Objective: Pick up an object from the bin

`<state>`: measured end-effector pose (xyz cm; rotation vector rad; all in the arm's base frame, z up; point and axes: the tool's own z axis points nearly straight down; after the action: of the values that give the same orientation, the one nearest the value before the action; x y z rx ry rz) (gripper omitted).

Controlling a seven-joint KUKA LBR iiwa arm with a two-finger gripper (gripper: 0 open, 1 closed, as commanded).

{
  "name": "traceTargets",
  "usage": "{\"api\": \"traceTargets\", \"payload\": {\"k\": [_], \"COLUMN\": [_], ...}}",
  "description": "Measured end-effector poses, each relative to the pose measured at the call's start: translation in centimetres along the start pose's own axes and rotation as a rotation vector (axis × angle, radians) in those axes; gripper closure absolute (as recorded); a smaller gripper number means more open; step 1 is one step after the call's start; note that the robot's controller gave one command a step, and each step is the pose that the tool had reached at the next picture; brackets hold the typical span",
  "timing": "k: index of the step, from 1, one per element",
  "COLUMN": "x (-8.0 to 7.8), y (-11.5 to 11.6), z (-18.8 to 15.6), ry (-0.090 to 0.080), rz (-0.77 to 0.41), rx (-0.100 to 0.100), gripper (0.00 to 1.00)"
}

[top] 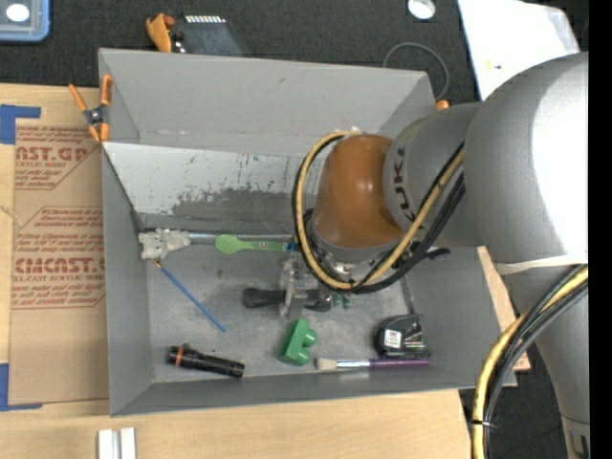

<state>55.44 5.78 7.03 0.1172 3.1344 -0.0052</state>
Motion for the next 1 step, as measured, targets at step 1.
{"api": "traceTargets", "payload": {"k": [1], "x": [0.00], "y": [0.00], "z": [0.00], "ry": [0.000], "rz": [0.000], "rx": [0.000], "gripper": [1.00]}}
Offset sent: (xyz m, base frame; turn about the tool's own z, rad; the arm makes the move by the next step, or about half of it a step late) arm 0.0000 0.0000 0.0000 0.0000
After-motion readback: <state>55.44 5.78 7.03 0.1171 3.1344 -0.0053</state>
